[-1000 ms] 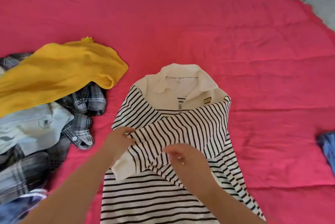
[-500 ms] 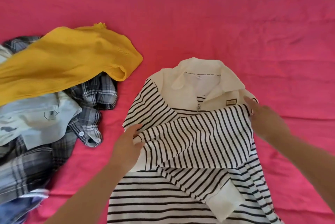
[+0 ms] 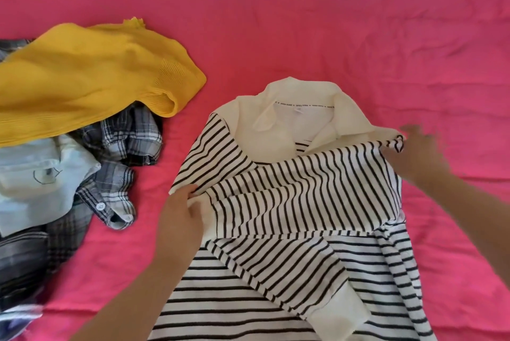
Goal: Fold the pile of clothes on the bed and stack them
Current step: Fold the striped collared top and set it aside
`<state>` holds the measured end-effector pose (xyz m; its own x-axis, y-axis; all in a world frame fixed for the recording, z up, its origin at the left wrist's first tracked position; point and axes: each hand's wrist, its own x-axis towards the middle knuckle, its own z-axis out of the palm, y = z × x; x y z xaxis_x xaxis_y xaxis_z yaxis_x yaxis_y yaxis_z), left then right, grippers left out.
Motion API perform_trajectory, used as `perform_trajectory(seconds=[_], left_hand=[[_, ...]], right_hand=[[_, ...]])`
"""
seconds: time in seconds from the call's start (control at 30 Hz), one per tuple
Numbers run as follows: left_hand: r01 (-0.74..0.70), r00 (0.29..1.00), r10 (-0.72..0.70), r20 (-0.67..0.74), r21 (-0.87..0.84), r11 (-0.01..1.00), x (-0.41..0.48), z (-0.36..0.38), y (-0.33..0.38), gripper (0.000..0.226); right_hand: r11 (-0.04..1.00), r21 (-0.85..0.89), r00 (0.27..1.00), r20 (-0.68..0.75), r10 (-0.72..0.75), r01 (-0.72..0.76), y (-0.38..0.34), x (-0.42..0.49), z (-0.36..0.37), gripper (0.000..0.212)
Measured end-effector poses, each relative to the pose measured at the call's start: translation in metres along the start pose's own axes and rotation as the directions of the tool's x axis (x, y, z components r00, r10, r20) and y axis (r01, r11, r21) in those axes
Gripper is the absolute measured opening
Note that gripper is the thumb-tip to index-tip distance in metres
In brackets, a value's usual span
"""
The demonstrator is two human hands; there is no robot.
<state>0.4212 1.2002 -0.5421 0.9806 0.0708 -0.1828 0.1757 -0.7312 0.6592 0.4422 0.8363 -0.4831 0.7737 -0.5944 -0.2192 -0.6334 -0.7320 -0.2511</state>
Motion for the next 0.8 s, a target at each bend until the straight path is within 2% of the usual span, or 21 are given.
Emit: perform_trajectory(seconds=[0.1,0.17,0.27,0.37,0.5,0.7,0.8], left_hand=[[0.003,1.000,-0.002,0.006,-0.030,1.000,-0.003,0.001,0.003,0.044],[0.006,1.000,-0.005,0.011,-0.031,0.999,-0.002,0.000,0.005,0.050],[0.006,1.000,-0.005,0.015,-0.022,1.000,0.002,-0.002,0.007,0.048],[0.004,1.000,-0.004,0.001,-0.033,0.999,0.003,-0.002,0.009,0.048],[-0.039,0.999,0.039,0.001,-0.008,0.999,0.001,-0.001,0.005,0.047],[-0.109,0.991,0.104,0.080,0.071,0.991,-0.007,0.001,0.002,0.043],[-0.129,0.987,0.118,0.108,0.101,0.986,-0.007,0.000,0.003,0.044]], right_hand=[[0.965,0.260,0.996,-0.085,0.007,0.016,0.014,-0.033,0.013,0.057],[0.939,0.343,0.997,-0.072,0.025,0.001,0.027,-0.065,0.021,0.064],[0.954,0.291,0.993,0.074,-0.095,0.069,0.045,-0.107,0.036,0.085],[0.989,0.117,0.978,0.176,-0.114,0.094,0.059,-0.117,0.048,0.108],[0.994,0.088,0.996,0.046,-0.075,0.071,0.072,-0.112,0.048,0.080],[1.000,0.009,0.997,0.072,-0.019,0.019,0.093,-0.111,0.041,0.074],[0.999,-0.010,0.999,-0.028,0.034,-0.035,0.082,-0.106,0.036,0.077]])
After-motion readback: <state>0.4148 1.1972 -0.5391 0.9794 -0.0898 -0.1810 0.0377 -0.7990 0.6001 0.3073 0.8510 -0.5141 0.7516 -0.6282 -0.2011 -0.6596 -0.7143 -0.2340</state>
